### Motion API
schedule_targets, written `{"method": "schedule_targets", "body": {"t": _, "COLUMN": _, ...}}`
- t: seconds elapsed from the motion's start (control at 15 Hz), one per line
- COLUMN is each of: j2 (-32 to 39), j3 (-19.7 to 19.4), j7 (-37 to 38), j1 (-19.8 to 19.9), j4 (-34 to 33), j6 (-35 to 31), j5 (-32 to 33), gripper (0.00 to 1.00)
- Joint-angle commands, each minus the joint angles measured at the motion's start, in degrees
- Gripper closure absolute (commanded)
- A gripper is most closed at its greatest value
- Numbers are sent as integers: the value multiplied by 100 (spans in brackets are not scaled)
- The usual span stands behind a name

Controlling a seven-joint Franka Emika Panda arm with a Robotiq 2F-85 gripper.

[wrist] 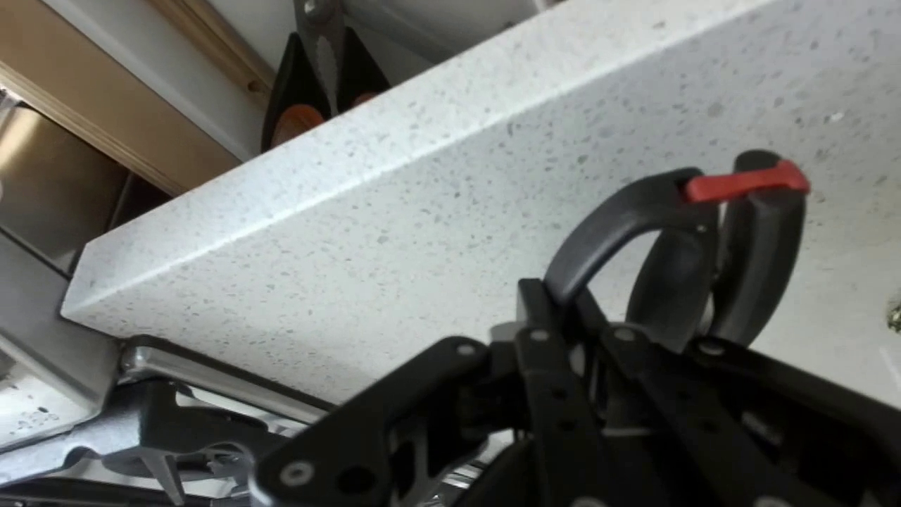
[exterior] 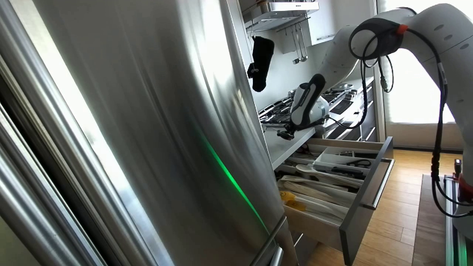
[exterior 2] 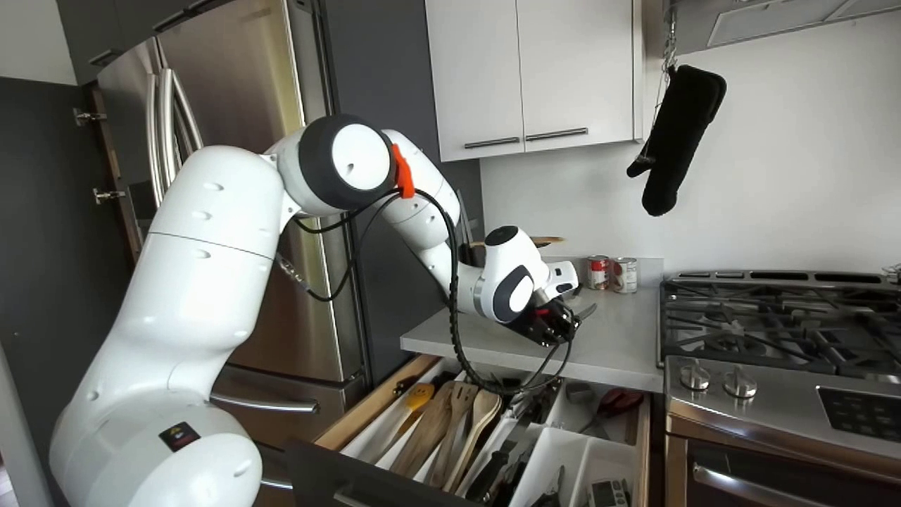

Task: Put the scissors inside the drawer

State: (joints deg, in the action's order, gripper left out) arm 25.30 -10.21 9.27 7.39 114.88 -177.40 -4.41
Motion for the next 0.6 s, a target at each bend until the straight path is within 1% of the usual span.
{"method": "schedule_targets", "body": {"t": 0.0, "j2": -557, "j3": -46, "j7": -290, "j1": 87, "j4": 938, "j6": -505, "j5": 27, "gripper": 98}}
{"method": "schedule_targets", "body": {"t": 0.07, "j2": -698, "j3": -66, "j7": -357, "j1": 98, "j4": 1177, "j6": -589, "j5": 38, "gripper": 98}}
{"method": "schedule_targets", "body": {"t": 0.13, "j2": -828, "j3": -290, "j7": -297, "j1": -46, "j4": 1457, "j6": -794, "j5": 141, "gripper": 98}}
{"method": "schedule_targets", "body": {"t": 0.27, "j2": -1118, "j3": -545, "j7": -357, "j1": -211, "j4": 1992, "j6": -1145, "j5": 188, "gripper": 98}}
{"method": "schedule_targets", "body": {"t": 0.53, "j2": -1550, "j3": -1298, "j7": -818, "j1": -831, "j4": 2988, "j6": -1944, "j5": 64, "gripper": 98}}
